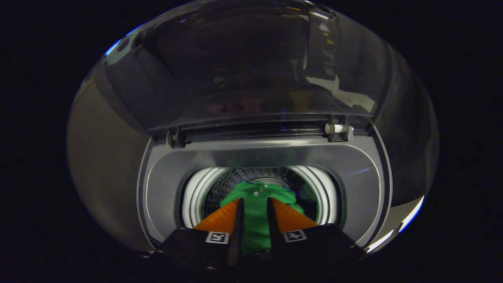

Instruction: Put the clothes into the washing machine and then close the washing machine lid.

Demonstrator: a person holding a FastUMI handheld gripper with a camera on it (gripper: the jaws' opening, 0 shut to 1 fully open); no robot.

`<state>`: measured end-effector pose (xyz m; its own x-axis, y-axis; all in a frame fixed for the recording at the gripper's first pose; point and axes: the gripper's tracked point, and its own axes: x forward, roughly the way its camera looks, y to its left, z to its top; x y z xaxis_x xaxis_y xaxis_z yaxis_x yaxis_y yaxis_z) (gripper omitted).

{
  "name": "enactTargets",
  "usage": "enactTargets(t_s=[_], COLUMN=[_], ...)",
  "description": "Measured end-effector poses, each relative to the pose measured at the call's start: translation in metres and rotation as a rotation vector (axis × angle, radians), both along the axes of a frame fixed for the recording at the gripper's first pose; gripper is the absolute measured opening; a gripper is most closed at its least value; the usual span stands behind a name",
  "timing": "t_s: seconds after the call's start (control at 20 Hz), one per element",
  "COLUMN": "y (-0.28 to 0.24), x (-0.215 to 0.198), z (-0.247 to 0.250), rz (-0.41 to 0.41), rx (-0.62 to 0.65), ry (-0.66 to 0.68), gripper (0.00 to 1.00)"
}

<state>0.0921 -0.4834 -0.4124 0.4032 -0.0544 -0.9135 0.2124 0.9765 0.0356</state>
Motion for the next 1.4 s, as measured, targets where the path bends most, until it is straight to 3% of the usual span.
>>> enactTargets(t_s=[0.2, 0.4, 0.55, 0.7, 0.85, 1.15, 1.25, 1.4], y=[0.005, -0.002, 0.022, 0.017, 0.021, 0.027, 0.025, 0.028], x=[-0.001, 0.0, -0.01, -0.001, 0.04, 0.144, 0.164, 0.189], z=[-0.001, 0.011, 0.024, 0.064, 0.129, 0.257, 0.279, 0.247], rz=[0.005, -0.006, -0.04, 0.015, 0.074, 0.085, 0.122, 0.11], rx=[0.002, -0.058, 0.039, -0.007, -0.048, -0.055, -0.12, -0.103], ry=[0.02, -0.015, 0.009, -0.065, -0.269, -0.672, -0.699, -0.595], gripper=[1.0, 0.99, 0.99, 0.99, 0.99, 0.98, 0.98, 0.98])
